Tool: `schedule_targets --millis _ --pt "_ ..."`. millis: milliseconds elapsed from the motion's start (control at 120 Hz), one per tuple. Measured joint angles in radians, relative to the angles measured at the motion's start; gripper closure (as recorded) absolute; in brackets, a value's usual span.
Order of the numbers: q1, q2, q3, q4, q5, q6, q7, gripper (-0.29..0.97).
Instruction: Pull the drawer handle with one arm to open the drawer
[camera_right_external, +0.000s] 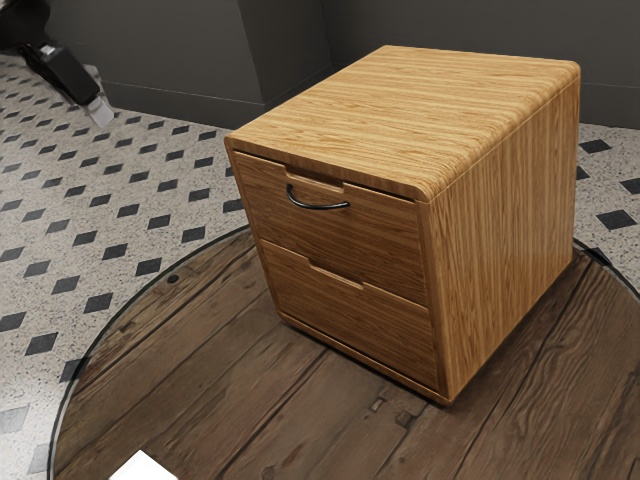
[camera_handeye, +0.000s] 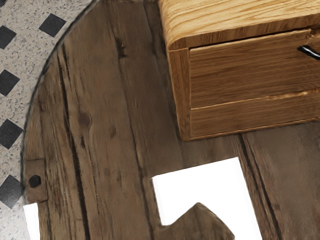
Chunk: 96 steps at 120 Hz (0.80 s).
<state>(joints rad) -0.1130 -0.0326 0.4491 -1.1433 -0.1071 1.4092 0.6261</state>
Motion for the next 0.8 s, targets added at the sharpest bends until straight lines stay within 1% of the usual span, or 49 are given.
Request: schedule_targets --millis 42,108,250,367,467,533,592,700,800 --pt "0.013 0.009 -0.02 -0.018 -0.03 0.015 0.077 0.0" --pt "0.027 0.016 -0.058 -0.05 -0.04 0.047 0.201 0.0" --pt "-0.032 0.002 -0.077 -0.065 -0.053 0.093 0.429 0.0" --pt "-0.069 -0.024 -0.105 -0.097 -0.059 0.091 0.58 0.0" --pt "-0.068 -0.026 -0.112 -0.114 -0.065 0.085 0.689 0.0" --pt "-0.049 -0.045 -0.128 -0.198 -0.067 0.107 0.75 0.0" --pt "-0.025 -0.091 -0.183 -0.293 -0.063 0.155 0.791 0.0" --pt "-0.05 -0.145 -0.271 -0.43 -0.049 0.268 0.844 0.0" --pt "-0.053 -0.153 -0.296 -0.492 -0.022 0.367 0.873 0.0"
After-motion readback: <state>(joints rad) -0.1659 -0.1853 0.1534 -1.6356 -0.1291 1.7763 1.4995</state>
